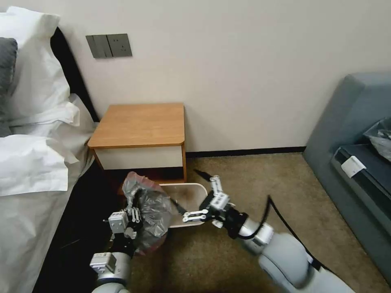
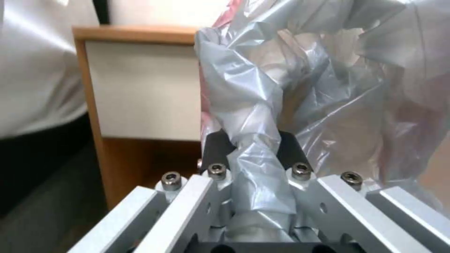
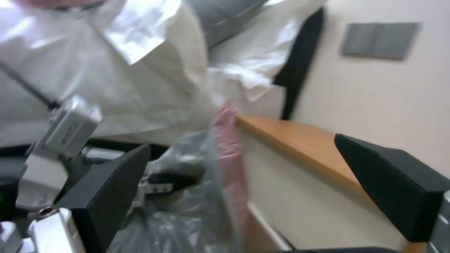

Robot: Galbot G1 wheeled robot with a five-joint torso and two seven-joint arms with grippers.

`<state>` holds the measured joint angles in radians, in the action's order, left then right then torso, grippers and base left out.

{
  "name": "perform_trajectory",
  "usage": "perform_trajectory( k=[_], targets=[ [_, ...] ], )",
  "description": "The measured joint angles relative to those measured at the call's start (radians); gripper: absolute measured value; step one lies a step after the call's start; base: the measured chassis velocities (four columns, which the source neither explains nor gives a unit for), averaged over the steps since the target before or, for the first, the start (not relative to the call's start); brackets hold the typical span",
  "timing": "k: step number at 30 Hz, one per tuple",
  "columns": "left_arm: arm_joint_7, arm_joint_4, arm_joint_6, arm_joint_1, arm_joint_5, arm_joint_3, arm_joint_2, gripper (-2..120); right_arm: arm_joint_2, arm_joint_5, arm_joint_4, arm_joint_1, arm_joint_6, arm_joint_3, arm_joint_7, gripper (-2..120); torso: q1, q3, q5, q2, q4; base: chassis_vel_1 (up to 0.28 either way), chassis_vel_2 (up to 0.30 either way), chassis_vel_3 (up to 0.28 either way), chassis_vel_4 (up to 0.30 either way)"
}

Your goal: Pick up the garbage bag from the table and place it over the trash can.

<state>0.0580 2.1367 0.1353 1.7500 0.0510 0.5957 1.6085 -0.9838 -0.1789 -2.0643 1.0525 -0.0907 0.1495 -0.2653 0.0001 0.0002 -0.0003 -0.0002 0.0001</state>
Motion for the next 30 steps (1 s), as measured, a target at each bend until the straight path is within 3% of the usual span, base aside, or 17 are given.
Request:
perform_trajectory(
  k=[4, 17, 30],
  targets=[
    [0.003, -0.007, 0.019, -0.002, -0.043, 0.01, 0.0, 9, -0.013, -0.002, 0.061, -0.086, 0.002, 0.078, -0.007, 100, 0.0, 0.0, 0.0001, 0.0, -0.0001, 0.0, 0.0, 0.0, 0.0],
    [0.012, -0.004, 0.03, -0.002, -0.046, 0.026, 0.0, 9, -0.059, -0.007, 0.157, -0.212, 0.008, 0.156, -0.004, 98, 0.0, 0.0, 0.0002, 0.0, -0.0002, 0.0, 0.0, 0.0, 0.0],
    [0.015, 0.012, 0.03, 0.006, -0.046, 0.005, 0.0, 9, -0.087, 0.001, 0.214, -0.225, -0.007, 0.165, -0.001, 54, 0.0, 0.0, 0.0003, 0.0, -0.0002, 0.0, 0.0, 0.0, 0.0]
  ],
)
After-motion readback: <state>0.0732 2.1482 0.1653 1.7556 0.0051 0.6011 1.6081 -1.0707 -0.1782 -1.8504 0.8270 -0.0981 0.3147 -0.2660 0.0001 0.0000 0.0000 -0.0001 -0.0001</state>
